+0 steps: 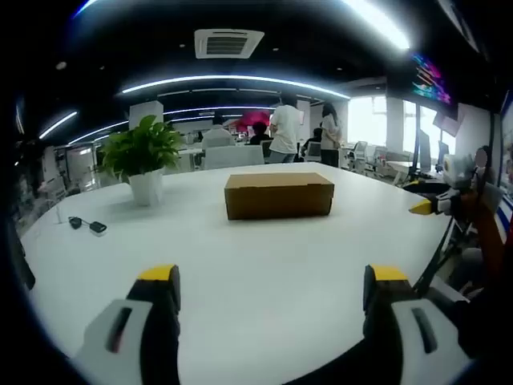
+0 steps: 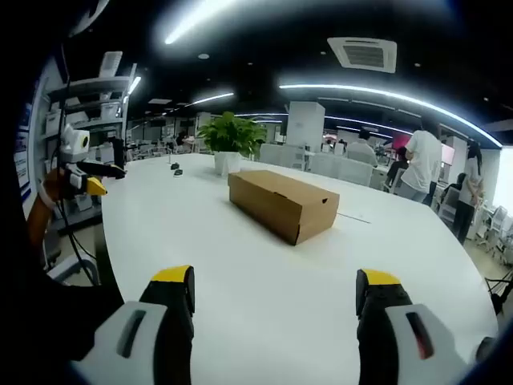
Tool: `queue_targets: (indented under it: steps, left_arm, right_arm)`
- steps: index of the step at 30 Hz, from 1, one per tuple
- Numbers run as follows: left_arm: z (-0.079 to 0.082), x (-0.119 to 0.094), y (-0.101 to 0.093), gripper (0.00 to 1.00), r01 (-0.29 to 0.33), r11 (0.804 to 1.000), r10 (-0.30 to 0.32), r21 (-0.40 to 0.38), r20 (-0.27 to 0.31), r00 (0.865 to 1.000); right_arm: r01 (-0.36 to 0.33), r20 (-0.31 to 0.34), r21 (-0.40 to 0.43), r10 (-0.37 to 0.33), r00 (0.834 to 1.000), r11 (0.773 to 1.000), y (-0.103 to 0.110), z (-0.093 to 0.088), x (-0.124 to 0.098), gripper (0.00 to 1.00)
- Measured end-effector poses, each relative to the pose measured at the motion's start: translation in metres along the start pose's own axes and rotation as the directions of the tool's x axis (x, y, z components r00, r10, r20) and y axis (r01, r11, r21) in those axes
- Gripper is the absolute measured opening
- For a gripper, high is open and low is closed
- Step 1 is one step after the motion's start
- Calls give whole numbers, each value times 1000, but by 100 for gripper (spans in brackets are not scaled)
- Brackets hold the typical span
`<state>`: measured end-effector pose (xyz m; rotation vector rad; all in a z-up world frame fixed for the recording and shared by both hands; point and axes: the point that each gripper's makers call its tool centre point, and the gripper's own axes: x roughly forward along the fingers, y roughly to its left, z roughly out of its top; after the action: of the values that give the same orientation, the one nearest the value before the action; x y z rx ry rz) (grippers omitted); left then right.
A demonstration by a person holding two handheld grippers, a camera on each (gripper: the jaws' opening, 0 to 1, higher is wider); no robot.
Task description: Operate the shoe box by opening the lid, removing the specified soft item, and placing it in the target area until the item is outside and the box remains undamaged.
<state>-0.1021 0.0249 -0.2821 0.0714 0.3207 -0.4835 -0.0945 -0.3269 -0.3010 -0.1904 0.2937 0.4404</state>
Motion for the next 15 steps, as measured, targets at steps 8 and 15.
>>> queue_targets:
  steps: [8,15]
  left_arm:
    - [8,6,-6,96,2,1000,-2,-15,38,999]
    - [12,1,-9,97,0,1000,0,6,49,999]
  right_arm:
    - [-30,18,-2,30,999,1000,5,-2,4,85]
    - [-8,34,10,7,999,1000,-1,-2,-9,85]
